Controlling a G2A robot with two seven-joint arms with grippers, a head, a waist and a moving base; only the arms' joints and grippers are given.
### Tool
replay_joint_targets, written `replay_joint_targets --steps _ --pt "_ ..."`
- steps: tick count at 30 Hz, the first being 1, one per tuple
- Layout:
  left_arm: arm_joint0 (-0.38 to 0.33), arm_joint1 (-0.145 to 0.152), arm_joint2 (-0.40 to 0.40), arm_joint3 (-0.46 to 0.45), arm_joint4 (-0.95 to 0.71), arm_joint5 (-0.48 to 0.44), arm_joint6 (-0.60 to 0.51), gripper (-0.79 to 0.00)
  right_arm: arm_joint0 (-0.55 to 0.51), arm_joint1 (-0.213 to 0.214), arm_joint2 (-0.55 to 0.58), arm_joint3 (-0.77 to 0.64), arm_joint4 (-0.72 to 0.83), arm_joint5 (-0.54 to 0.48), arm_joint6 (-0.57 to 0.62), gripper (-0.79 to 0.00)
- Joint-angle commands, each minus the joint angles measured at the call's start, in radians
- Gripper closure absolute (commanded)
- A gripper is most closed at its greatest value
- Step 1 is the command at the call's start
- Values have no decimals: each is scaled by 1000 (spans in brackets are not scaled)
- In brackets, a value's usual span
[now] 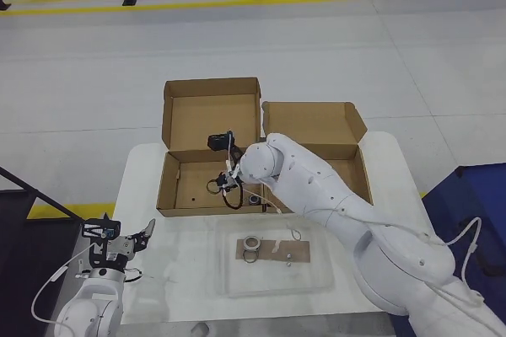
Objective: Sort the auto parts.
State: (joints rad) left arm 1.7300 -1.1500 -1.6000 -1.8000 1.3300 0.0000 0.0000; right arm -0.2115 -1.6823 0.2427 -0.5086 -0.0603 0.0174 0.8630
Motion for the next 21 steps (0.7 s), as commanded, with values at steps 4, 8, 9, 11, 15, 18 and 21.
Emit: replay_joint_targets --steps 4,8,9,11,15,18,21 --pt "0 0 0 0 0 0 0 -785 11 -87 -34 135 -71 62 -7 0" --pt "0 0 0 0 0 0 0 -785 24 -129 -32 210 -88 67 -14 -289" --pt "0 0 0 0 0 0 0 -785 28 -136 -29 227 -87 60 -16 -570" --pt "0 0 0 0 0 0 0 -785 34 -148 -22 254 -86 52 -19 -785" --pt "0 0 0 0 0 0 0 -785 45 -165 1 290 -64 35 -27 -785" --pt "0 0 0 0 0 0 0 -785 54 -169 30 307 -24 -2 -37 0" --pt "0 0 0 0 0 0 0 -785 55 -166 80 302 64 -135 -13 0"
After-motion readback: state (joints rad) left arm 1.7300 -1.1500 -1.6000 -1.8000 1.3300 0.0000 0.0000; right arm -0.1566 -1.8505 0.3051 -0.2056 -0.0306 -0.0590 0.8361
